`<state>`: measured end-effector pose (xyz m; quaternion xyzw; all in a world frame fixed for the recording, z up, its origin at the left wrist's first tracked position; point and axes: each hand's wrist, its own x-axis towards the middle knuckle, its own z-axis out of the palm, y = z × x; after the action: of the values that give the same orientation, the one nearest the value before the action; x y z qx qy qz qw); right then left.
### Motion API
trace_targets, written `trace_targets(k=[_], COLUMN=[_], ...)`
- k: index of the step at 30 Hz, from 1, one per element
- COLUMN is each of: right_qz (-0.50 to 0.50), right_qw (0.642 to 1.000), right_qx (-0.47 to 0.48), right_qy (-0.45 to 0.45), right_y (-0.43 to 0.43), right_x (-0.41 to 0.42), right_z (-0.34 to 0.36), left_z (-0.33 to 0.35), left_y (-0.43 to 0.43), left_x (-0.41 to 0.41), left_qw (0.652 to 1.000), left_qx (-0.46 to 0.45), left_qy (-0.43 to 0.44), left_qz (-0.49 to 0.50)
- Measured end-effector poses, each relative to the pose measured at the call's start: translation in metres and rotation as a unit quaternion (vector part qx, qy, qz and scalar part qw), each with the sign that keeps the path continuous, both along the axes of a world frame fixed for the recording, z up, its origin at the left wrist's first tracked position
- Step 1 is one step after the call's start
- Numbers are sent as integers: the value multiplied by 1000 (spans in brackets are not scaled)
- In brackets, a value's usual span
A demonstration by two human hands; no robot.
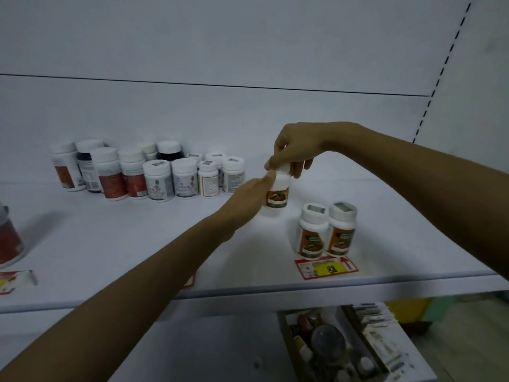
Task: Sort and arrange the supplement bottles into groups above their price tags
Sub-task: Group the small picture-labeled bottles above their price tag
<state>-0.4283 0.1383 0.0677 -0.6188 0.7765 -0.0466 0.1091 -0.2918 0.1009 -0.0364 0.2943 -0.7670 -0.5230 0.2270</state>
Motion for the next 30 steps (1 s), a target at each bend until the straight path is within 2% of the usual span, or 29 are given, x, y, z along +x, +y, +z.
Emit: trace_targets(k=[8, 14, 20, 23, 27, 30], right_qz=[28, 52, 58, 52, 40, 34], right_qw=[997, 998, 998, 998, 998, 998], right_qx=[72, 32, 3, -12, -26, -12], right_qy=[-3, -34, -15, -25, -37, -50], right_y=[27, 39, 44, 44, 43, 44], right_x=[-27, -34, -33, -32, -29, -27], right_z=[-23, -36, -41, -45, -50, -47], left_z=[-8, -14, -15, -17, -27, -35], left_y=[39, 55, 64, 67, 70, 72], left_x=[-20, -24, -25, -28, -34, -38], left_qw=[998, 996, 995, 996, 995, 991], left_qx=[53, 54, 55, 40, -41, -25], left_qy=[-14, -13, -23, -1, 42, 71], left_qz=[35, 65, 81, 79, 75, 107])
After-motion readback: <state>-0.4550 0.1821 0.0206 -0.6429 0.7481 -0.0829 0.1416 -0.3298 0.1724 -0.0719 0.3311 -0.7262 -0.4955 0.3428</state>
